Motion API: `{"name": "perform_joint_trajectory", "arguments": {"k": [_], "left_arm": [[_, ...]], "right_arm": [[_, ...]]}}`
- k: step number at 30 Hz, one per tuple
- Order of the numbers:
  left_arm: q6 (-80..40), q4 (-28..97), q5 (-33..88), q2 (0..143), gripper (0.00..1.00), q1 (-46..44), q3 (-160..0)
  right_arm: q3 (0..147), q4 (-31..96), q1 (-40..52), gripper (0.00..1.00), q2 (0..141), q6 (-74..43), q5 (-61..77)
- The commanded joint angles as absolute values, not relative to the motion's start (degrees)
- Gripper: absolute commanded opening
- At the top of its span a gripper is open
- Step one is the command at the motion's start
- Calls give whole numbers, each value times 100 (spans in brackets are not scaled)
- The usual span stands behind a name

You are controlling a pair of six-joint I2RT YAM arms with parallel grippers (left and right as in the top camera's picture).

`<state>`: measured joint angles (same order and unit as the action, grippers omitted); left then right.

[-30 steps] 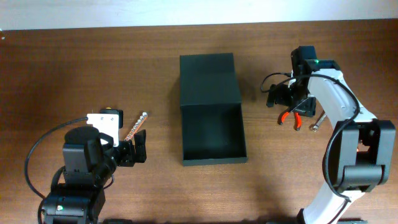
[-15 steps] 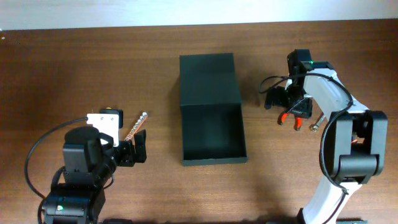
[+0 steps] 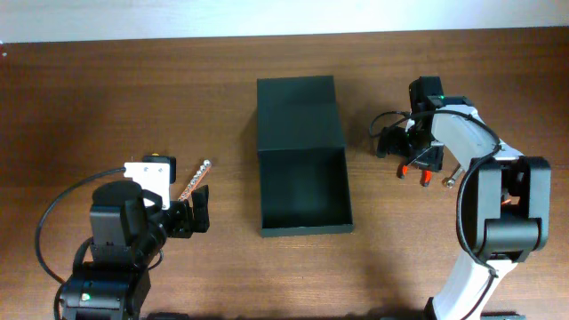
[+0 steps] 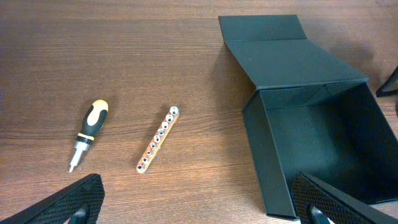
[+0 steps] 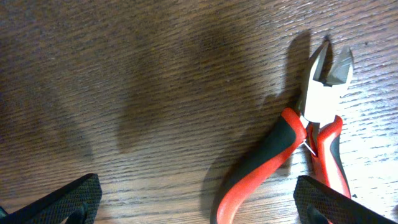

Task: Pack container
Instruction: 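Move the right gripper over the red-handled cutters and lower, then close the right gripper on the red-handled cutters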

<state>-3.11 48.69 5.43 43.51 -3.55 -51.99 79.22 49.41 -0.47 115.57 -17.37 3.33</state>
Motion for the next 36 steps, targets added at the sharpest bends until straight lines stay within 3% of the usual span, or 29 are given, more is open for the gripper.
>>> {"name": "perform_joint_trajectory", "arguments": {"k": [1, 22, 31, 36], "left_arm": [[-384, 4871, 604, 4344, 99, -325, -5315], [-384, 4871, 604, 4344, 99, -325, -5315], [-384, 4871, 604, 4344, 99, -325, -5315], [-384, 4871, 604, 4344, 99, -325, -5315]], "right_arm": [[7863, 4910, -5, 96, 11590, -1765, 360], [7199, 4510, -5, 95, 11590, -1855, 36], [7199, 4515, -5, 70, 11590, -1855, 38], [7196, 4515, -5, 51, 11590, -1852, 38]]}}
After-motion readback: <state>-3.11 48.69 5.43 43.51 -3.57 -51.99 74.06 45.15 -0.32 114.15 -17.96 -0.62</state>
